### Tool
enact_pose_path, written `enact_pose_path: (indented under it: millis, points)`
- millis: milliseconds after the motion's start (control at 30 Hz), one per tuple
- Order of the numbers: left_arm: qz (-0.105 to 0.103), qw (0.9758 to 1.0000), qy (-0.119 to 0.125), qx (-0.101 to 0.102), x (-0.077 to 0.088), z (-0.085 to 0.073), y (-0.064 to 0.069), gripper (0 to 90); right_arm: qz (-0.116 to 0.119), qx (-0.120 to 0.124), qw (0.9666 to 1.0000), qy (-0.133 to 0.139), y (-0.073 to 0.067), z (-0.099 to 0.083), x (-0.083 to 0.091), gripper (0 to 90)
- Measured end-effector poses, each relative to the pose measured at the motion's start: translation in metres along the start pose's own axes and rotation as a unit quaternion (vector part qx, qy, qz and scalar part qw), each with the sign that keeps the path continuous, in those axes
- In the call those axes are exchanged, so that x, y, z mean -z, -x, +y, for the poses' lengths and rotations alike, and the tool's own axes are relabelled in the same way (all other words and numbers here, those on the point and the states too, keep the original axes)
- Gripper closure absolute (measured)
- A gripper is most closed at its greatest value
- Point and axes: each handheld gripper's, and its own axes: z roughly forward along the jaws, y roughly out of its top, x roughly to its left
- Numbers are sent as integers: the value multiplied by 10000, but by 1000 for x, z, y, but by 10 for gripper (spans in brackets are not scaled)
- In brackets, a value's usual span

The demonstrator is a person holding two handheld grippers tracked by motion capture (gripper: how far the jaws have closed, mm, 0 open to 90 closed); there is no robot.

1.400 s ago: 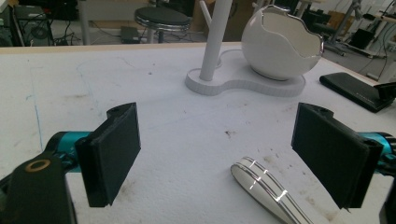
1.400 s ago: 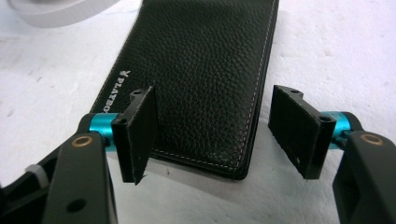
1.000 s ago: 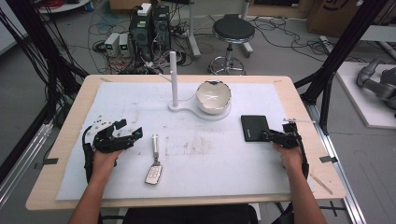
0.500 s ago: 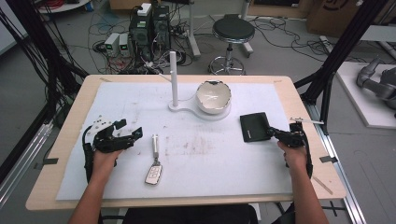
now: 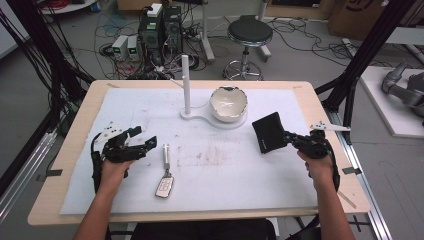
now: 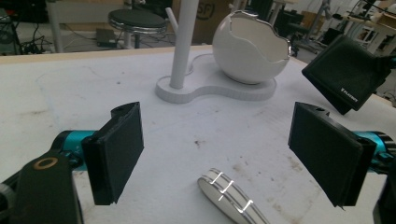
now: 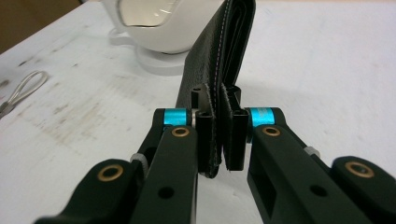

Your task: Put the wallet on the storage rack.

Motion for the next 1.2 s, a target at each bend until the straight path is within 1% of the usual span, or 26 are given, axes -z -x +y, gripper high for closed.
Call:
enact_pose_path:
  millis: [100, 133, 167, 233, 300, 333, 400, 500, 533, 567, 600, 633, 667, 700, 733, 767, 833, 867, 900, 933, 1000, 1033, 1067, 1133, 1167, 1200]
  points:
    - [-135, 9999, 20, -17, -2, 3, 4, 181, 23, 381, 9993, -41, -13, 6, 0, 866]
    - [-223, 9997, 7, -62, -4, 5, 7, 182, 8, 627, 9980, -96, -22, 10, 0, 866]
    - [-223, 9997, 7, -62, -4, 5, 7, 182, 8, 627, 9980, -96, -22, 10, 0, 866]
    - [-318, 9995, 19, -69, -6, 7, 10, 184, 75, 961, 9951, -217, -32, 15, 0, 866]
    - [-408, 9991, 9, -99, -8, 8, 13, 185, 118, 1038, 9942, -254, -36, 16, -1, 866]
    - [-486, 9988, 13, -91, -9, 9, 15, 188, 240, 1214, 9919, -277, -44, 18, -2, 867]
    - [-690, 9975, -31, -162, -14, 12, 21, 188, 426, 1362, 9893, -289, -52, 21, -3, 867]
    - [-861, 9961, -72, -202, -18, 14, 25, 190, 666, 1614, 9842, -312, -65, 25, -7, 866]
    - [-933, 9953, -96, -233, -21, 15, 28, 190, 666, 1614, 9842, -312, -65, 25, -7, 866]
    - [-995, 9946, -132, -276, -23, 16, 30, 191, 800, 1741, 9809, -337, -74, 27, -10, 866]
    - [-1067, 9937, -165, -301, -26, 16, 33, 191, 866, 1827, 9787, -351, -78, 29, -12, 867]
    - [-1229, 9915, -193, -375, -33, 19, 37, 191, 920, 1859, 9775, -378, -83, 30, -14, 866]
    - [-1229, 9915, -193, -375, -33, 19, 37, 191, 975, 1918, 9758, -398, -86, 31, -15, 866]
    - [-1288, 9906, -230, -388, -37, 21, 39, 191, 975, 1918, 9758, -398, -86, 31, -15, 866]
    - [-1342, 9897, -251, -420, -41, 23, 41, 191, 1077, 2038, 9721, -429, -93, 34, -19, 866]
    - [-1383, 9889, -288, -457, -46, 25, 44, 191, 1077, 2038, 9721, -429, -93, 34, -19, 866]
    - [-1465, 9872, -359, -510, -54, 28, 48, 195, 1193, 2128, 9688, -435, -99, 36, -21, 866]
    - [-1582, 9851, -392, -546, -62, 29, 51, 213, 1322, 2205, 9653, -461, -105, 38, -24, 866]
    - [-1582, 9851, -392, -546, -62, 29, 51, 221, 1322, 2205, 9653, -461, -105, 38, -24, 866]
    - [-1707, 9822, -475, -620, -69, 29, 55, 231, 1479, 2335, 9599, -462, -112, 40, -28, 866]
    - [-1747, 9810, -511, -674, -72, 29, 57, 248, 1632, 2415, 9555, -450, -117, 41, -31, 866]
    - [-1915, 9773, -552, -716, -77, 29, 60, 261, 1718, 2430, 9536, -447, -120, 42, -32, 866]
    - [-1915, 9773, -552, -716, -77, 29, 60, 268, 1791, 2468, 9514, -438, -122, 43, -33, 866]
    - [-2060, 9740, -618, -714, -81, 29, 64, 274, 1888, 2518, 9482, -423, -126, 44, -36, 866]
    - [-2196, 9705, -680, -725, -85, 29, 67, 280, 1920, 2559, 9465, -429, -128, 45, -37, 866]
    - [-2196, 9705, -680, -725, -85, 29, 67, 284, 1942, 2569, 9457, -445, -130, 46, -38, 866]
